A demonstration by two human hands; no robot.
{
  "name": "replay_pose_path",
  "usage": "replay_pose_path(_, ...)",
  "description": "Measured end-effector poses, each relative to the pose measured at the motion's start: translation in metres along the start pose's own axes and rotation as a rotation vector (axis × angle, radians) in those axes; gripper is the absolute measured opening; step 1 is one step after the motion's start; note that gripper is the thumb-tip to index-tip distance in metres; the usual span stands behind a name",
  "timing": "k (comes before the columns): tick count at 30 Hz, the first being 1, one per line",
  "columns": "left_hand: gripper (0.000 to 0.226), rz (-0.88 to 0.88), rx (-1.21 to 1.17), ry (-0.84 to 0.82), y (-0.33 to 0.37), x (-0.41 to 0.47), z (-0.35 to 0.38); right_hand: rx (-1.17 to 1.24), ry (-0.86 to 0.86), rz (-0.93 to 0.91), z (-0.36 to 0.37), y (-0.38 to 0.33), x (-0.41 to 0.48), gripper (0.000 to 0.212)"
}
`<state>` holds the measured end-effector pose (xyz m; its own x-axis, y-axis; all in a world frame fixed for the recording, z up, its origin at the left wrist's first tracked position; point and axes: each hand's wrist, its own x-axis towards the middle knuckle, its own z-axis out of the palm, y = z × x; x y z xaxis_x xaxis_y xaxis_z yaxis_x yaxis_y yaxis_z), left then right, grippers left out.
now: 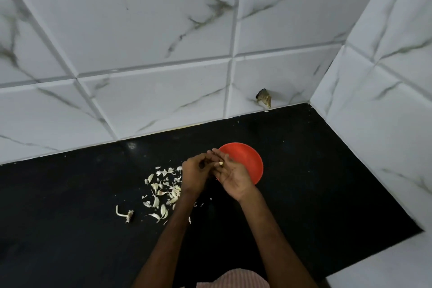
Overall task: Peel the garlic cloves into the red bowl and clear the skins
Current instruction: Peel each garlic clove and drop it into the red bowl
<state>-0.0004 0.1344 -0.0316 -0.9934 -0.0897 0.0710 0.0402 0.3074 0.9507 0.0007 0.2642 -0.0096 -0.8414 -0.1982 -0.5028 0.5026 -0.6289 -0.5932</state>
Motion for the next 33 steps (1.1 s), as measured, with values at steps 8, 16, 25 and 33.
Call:
replay_pose_path(8, 0.001, -0.107, -0.237, 0.098, 0.004, 0.0, -0.03, -0.486, -0.005, -0.279, 0.025, 0.012, 0.003, 0.014)
replay_pose_path(16, 0.005, 0.042, -0.299, 0.01, 0.015, -0.003, -0.045, -0.221, -0.037, -0.03, 0.032, 0.006, 0.002, 0.006)
replay_pose_path(25, 0.006, 0.0, -0.417, 0.051, 0.019, -0.005, -0.053, -0.089, -0.049, -0.067, 0.044, 0.009, -0.002, 0.01)
replay_pose_path(33, 0.021, 0.198, 0.127, -0.038, 0.027, -0.002, -0.079, -0.297, 0.035, -0.208, 0.056, 0.007, -0.009, 0.012)
